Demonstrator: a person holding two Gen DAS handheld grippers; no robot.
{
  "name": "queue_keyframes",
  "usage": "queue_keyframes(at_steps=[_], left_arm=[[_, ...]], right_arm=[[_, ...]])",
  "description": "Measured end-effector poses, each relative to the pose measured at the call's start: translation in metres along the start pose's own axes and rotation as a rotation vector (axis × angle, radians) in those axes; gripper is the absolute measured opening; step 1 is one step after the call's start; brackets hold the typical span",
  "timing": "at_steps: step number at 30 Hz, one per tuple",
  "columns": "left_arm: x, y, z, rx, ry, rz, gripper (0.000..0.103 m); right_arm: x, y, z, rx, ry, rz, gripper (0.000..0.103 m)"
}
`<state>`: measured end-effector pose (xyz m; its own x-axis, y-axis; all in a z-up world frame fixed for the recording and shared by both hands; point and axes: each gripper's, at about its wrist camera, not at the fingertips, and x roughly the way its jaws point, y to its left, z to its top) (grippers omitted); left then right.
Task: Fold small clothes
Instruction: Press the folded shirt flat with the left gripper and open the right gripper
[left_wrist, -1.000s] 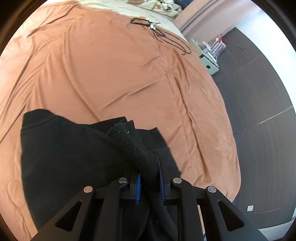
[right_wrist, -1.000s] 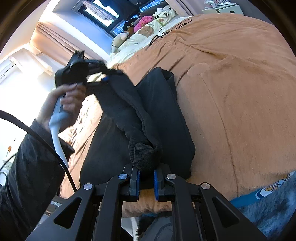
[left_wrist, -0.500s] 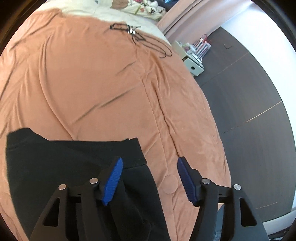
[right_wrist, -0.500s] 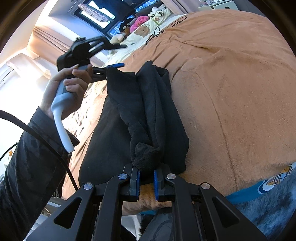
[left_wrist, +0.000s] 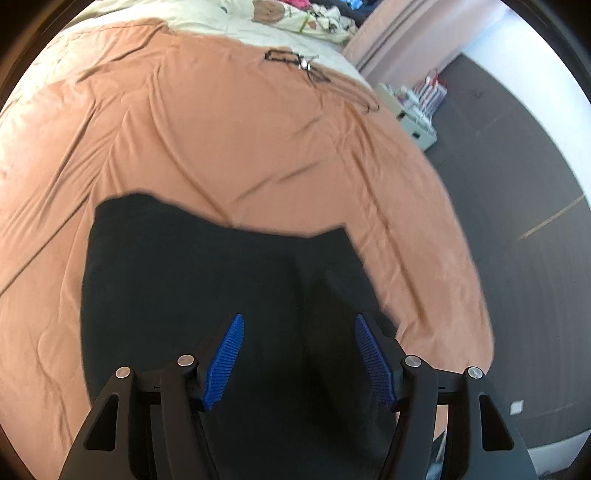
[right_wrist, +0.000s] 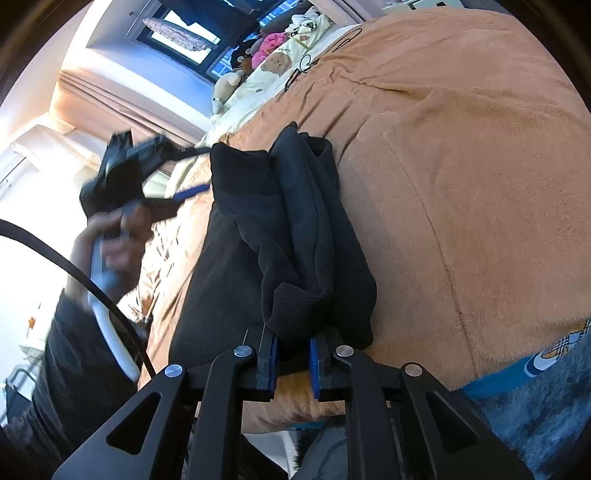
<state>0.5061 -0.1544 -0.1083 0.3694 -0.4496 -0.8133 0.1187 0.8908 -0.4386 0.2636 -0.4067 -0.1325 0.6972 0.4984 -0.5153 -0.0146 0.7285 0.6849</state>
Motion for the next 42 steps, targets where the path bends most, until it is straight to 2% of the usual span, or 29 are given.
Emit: queue_keyframes(at_steps=[6, 13, 22, 25, 33, 36, 37, 38, 40, 42], left_arm=[[0.017, -0.011, -0.027, 0.065, 0.085, -0.025, 0.052], [0.052, -0.041, -0.026, 0.078, 0.134, -0.088, 0.047], [0.094, -0.061, -0.015, 0.079, 0.158, -0.033, 0.047], [0.108, -0.063, -0.014, 0.083, 0.159, -0.004, 0.047], [0.092, -0.057, -0.004, 0.061, 0.132, -0.008, 0.046], [0.074, -0.048, -0.005, 0.061, 0.121, -0.019, 0.046], [0.066, -0.044, -0.007, 0.062, 0.116, -0.019, 0.046], [0.059, -0.040, -0.008, 0.066, 0.110, -0.014, 0.047], [0.047, -0.031, -0.012, 0.069, 0.104, -0.005, 0.047], [0.035, -0.020, -0.016, 0.061, 0.100, -0.007, 0.049]], right_arm=[[0.004, 0.000, 0.004, 0.008, -0.009, -0.004, 0.010], [0.003, 0.000, 0.002, -0.001, 0.003, -0.009, 0.011], [0.003, -0.005, -0.002, 0.014, 0.006, -0.001, 0.011], [0.003, -0.008, -0.010, 0.040, 0.000, -0.025, 0.010], [-0.019, -0.003, -0.013, 0.024, 0.008, -0.028, 0.013], [-0.030, 0.003, -0.009, -0.014, -0.021, -0.073, 0.023], [-0.033, 0.003, -0.007, -0.024, -0.031, -0.080, 0.033], [-0.036, 0.004, -0.005, -0.029, -0.040, -0.085, 0.047], [-0.040, 0.005, -0.001, -0.036, -0.054, -0.093, 0.061], [-0.039, 0.007, 0.004, -0.054, -0.051, -0.096, 0.061]])
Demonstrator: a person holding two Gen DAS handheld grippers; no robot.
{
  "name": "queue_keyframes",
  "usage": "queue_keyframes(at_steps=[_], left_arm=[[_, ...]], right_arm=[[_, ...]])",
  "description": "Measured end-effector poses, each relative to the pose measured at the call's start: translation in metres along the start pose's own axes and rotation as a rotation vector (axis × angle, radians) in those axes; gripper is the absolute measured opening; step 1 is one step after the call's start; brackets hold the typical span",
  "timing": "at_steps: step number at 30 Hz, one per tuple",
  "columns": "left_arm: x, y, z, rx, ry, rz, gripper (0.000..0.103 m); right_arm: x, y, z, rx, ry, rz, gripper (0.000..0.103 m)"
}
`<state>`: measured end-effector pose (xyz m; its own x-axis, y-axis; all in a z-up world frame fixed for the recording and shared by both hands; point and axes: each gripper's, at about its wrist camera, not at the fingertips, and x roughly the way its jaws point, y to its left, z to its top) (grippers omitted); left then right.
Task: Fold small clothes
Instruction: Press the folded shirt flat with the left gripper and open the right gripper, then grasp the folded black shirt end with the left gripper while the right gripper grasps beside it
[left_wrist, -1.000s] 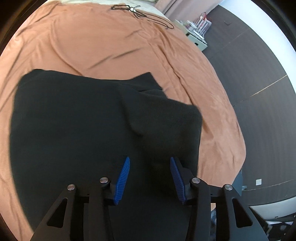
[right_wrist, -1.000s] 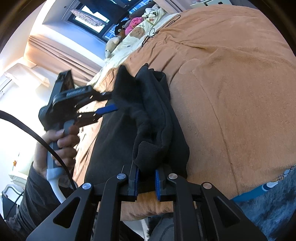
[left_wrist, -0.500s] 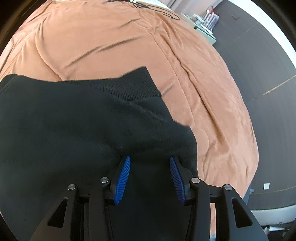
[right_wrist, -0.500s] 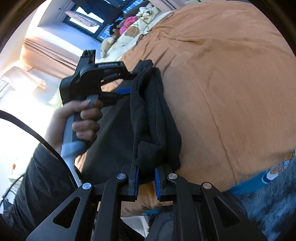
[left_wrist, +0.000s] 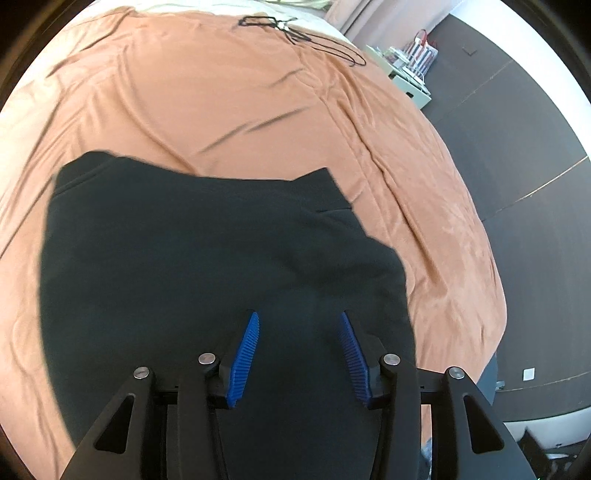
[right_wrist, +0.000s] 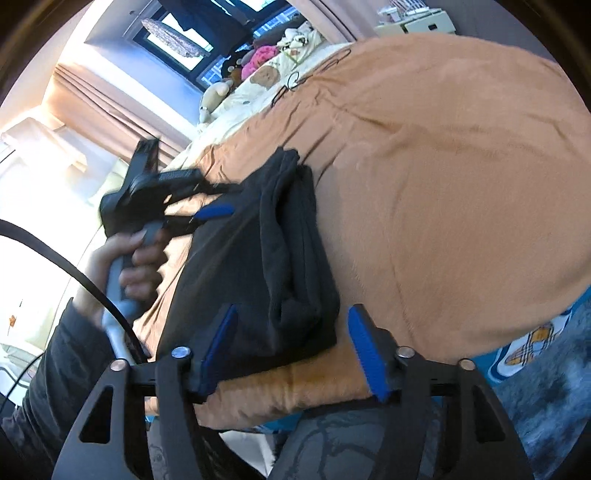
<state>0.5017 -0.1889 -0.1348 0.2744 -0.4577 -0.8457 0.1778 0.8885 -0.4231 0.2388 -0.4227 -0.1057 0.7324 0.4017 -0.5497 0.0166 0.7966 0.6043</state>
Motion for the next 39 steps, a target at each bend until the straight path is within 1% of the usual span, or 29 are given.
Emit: queue_keyframes(at_steps=[6, 10, 12, 15, 16, 17, 19, 23, 25, 27, 29, 32, 36, 37, 39], left_arm=[[-0.034, 0.035, -0.027, -0.031, -0.028, 0.017, 0.055], [-0.053, 0.058, -0.051, -0.060, -0.046, 0.028, 0.056], [-0.062, 0.070, -0.063, -0.076, -0.054, 0.032, 0.056], [-0.074, 0.087, -0.086, -0.102, -0.061, 0.036, 0.056], [-0.076, 0.093, -0.094, -0.111, -0.060, 0.036, 0.056], [-0.078, 0.098, -0.101, -0.120, -0.060, 0.037, 0.056], [-0.080, 0.106, -0.117, -0.140, -0.052, 0.026, 0.056], [-0.081, 0.119, -0.143, -0.169, -0.040, 0.011, 0.056], [-0.081, 0.126, -0.154, -0.195, -0.042, -0.012, 0.056], [-0.081, 0.132, -0.165, -0.229, -0.044, -0.053, 0.056], [-0.080, 0.133, -0.169, -0.245, -0.050, -0.077, 0.056], [-0.082, 0.136, -0.178, -0.271, -0.057, -0.121, 0.056], [-0.074, 0.138, -0.189, -0.310, -0.043, -0.172, 0.056], [-0.071, 0.140, -0.193, -0.326, -0.037, -0.198, 0.056], [-0.069, 0.140, -0.199, -0.345, -0.034, -0.234, 0.056]], right_arm=[[0.019, 0.012, 0.012, -0.080, 0.047, -0.014, 0.061], [0.035, 0.020, 0.021, -0.134, 0.093, -0.026, 0.061], [0.043, 0.022, 0.024, -0.159, 0.115, -0.052, 0.061], [0.048, 0.020, 0.028, -0.160, 0.134, -0.088, 0.061], [0.048, 0.020, 0.028, -0.156, 0.132, -0.098, 0.060], [0.048, 0.019, 0.029, -0.151, 0.133, -0.107, 0.052], [0.048, 0.015, 0.029, -0.127, 0.142, -0.100, 0.045], [0.042, 0.012, 0.024, -0.091, 0.157, -0.050, 0.044], [0.043, 0.013, 0.021, -0.094, 0.168, -0.025, 0.044], [0.046, 0.014, 0.019, -0.110, 0.185, -0.033, 0.044], [0.051, 0.012, 0.017, -0.107, 0.197, -0.045, 0.044], [0.055, 0.008, 0.018, -0.082, 0.197, -0.035, 0.044], [0.060, 0.010, 0.014, -0.084, 0.211, -0.024, 0.044], [0.063, 0.013, 0.013, -0.088, 0.216, -0.019, 0.039], [0.067, 0.018, 0.010, -0.106, 0.218, -0.029, 0.036]])
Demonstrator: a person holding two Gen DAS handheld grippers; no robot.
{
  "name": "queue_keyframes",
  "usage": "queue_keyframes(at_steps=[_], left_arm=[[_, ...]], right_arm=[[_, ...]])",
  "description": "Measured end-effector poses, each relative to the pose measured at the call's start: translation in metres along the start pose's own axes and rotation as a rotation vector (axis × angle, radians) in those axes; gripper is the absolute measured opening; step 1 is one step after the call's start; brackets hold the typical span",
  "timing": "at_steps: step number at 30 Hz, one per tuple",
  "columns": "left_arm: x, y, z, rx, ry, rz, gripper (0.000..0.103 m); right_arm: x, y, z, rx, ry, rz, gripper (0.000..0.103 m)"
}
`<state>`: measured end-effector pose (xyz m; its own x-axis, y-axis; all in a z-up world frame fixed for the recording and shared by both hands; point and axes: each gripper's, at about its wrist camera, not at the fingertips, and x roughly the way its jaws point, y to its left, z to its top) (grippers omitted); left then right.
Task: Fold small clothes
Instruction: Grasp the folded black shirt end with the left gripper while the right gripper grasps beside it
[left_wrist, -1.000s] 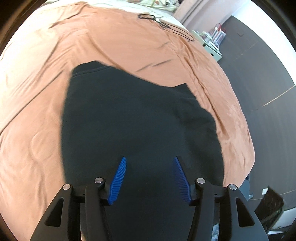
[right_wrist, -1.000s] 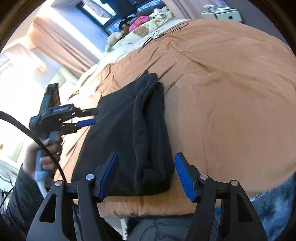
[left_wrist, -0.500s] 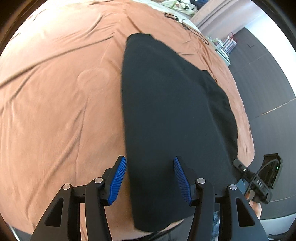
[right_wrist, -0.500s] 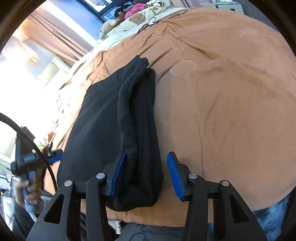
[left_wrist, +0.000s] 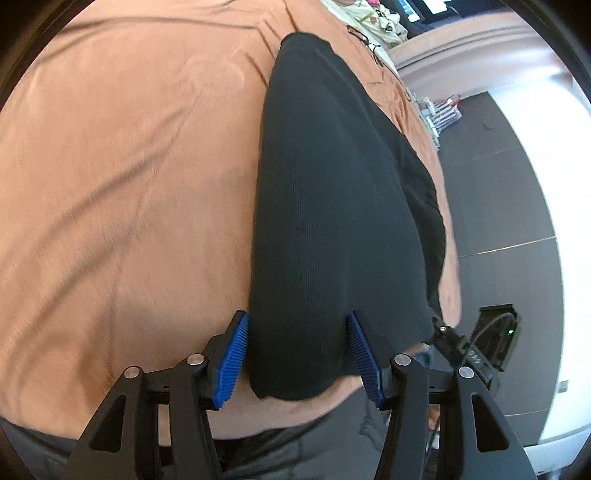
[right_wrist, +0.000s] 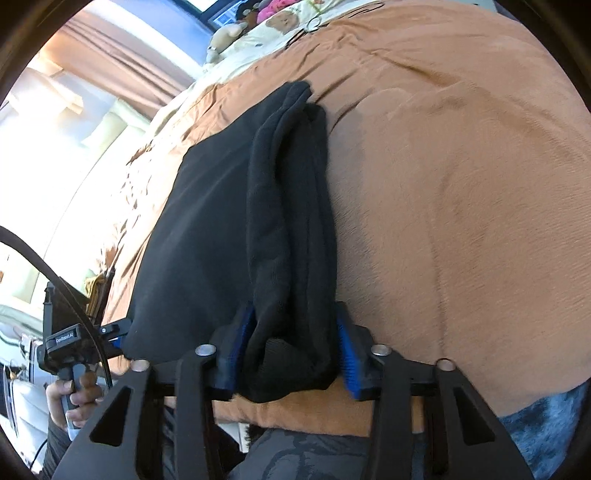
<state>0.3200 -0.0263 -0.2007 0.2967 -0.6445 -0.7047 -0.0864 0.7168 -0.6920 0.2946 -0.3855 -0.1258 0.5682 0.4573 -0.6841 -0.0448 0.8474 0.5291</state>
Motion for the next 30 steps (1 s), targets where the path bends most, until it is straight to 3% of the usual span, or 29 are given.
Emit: queue_keyframes(at_steps=[2, 4, 6, 11, 19, 26, 30], left_arm=[[0.002, 0.001, -0.003, -0.002, -0.001, -0.012, 0.056], [0.001, 0.002, -0.003, -0.012, -0.022, -0.019, 0.049], [-0.003, 0.002, -0.004, -0.010, -0.035, -0.023, 0.036], [-0.021, -0.008, -0.001, 0.034, -0.074, -0.015, 0.028], [-0.060, -0.002, -0.011, 0.091, -0.055, 0.020, 0.027], [-0.068, 0.013, -0.019, 0.091, -0.016, 0.024, 0.028], [-0.059, 0.014, -0.012, 0.087, 0.013, 0.060, 0.041]], right_arm=[[0.002, 0.001, -0.001, 0.008, -0.001, 0.003, 0.033], [0.003, 0.002, -0.002, 0.017, -0.003, 0.005, 0.031], [0.004, 0.005, -0.003, 0.018, -0.003, 0.015, 0.028], [0.000, 0.017, -0.007, -0.001, 0.014, 0.012, 0.026], [0.000, 0.045, -0.029, -0.056, 0.075, 0.057, 0.025], [0.000, 0.054, -0.042, -0.073, 0.106, 0.108, 0.025], [0.001, 0.050, -0.033, -0.082, 0.101, 0.071, 0.029]])
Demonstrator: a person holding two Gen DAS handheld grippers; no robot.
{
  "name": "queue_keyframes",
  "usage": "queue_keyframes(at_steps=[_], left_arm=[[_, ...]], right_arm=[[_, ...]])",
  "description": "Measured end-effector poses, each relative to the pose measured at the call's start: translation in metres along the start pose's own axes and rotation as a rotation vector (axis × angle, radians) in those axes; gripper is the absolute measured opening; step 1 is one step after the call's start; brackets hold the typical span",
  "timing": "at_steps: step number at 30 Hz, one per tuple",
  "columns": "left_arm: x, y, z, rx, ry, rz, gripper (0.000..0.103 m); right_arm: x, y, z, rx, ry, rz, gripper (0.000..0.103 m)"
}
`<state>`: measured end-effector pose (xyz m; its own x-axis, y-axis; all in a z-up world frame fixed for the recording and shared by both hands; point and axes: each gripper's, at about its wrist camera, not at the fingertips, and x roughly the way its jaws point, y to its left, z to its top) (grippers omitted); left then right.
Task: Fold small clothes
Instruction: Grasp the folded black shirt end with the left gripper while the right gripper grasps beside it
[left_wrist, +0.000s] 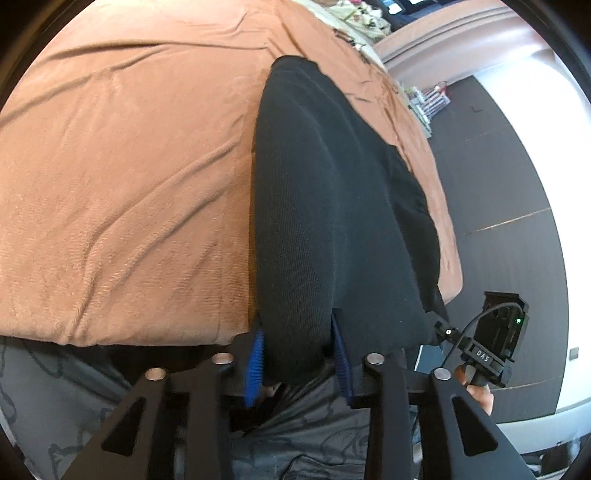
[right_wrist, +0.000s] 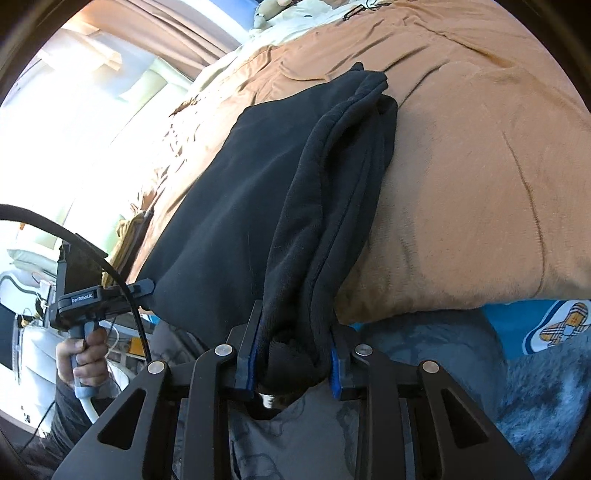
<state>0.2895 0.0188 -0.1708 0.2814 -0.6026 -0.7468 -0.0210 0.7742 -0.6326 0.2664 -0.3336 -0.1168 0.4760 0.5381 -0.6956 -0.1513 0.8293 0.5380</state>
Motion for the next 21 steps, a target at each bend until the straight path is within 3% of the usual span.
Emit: queue_keyframes(at_steps=[2, 5, 12, 21], left_arm=[[0.004, 0.002, 0.003, 0.000, 0.004, 0.027, 0.045], [0.008, 0.008, 0.010, 0.002, -0.009, 0.028, 0.051], [0.016, 0.016, 0.040, -0.019, -0.031, -0.002, 0.052], [0.035, 0.022, 0.077, -0.036, -0.031, -0.043, 0.052]], right_arm=[[0.001, -0.004, 0.005, 0.008, -0.009, -0.014, 0.037], [-0.002, -0.019, 0.019, 0.039, -0.044, -0.015, 0.061], [0.015, -0.050, 0.062, 0.088, -0.060, 0.034, 0.061], [0.058, -0.061, 0.090, 0.104, -0.034, 0.049, 0.061]])
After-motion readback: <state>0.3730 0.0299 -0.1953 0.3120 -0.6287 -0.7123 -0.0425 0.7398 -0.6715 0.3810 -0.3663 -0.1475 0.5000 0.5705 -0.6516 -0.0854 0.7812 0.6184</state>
